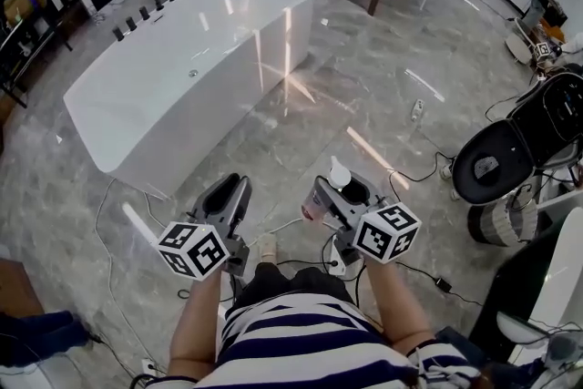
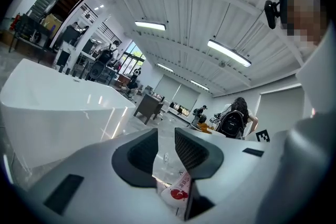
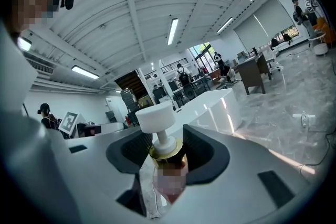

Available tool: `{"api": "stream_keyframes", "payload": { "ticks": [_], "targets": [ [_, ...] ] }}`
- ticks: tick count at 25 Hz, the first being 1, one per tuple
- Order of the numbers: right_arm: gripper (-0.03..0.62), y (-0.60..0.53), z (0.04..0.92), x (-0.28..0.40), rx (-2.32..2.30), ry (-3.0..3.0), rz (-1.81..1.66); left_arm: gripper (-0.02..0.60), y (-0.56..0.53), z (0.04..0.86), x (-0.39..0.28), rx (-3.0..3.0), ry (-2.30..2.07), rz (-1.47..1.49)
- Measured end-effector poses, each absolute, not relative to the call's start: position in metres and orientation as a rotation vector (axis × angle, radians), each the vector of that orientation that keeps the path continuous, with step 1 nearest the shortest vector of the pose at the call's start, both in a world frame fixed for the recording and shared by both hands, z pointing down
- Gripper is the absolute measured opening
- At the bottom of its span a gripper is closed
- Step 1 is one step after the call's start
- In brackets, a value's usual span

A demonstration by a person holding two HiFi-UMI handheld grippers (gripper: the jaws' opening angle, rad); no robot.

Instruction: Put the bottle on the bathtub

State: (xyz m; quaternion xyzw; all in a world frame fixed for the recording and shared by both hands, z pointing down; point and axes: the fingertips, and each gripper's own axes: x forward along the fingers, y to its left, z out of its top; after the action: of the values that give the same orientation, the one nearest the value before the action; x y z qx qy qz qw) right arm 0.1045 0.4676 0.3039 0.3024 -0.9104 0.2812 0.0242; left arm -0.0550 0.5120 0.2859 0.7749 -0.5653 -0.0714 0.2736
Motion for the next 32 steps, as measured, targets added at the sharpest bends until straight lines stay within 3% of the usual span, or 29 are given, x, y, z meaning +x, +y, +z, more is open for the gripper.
{"api": "stream_keyframes", "payload": {
  "ticks": [18, 28, 32],
  "targets": [
    [0.196, 0.357, 0.303, 0.031, 1.129, -2.808, 0.9, 0.112, 0.411, 0.305, -0.148, 2.109, -1.421, -0.133],
    [0.195, 0.31, 0.309, 0.034, 1.202, -2.749, 0.888, 0.109, 0.368, 0.312, -0.156, 2.11, -1.393, -0.128],
    [0.195, 0.284, 0.31, 0.035, 1.209, -2.754, 0.884, 0.058, 0.343, 0.316, -0.156, 2.101, -1.409, -0.103]
  ]
}}
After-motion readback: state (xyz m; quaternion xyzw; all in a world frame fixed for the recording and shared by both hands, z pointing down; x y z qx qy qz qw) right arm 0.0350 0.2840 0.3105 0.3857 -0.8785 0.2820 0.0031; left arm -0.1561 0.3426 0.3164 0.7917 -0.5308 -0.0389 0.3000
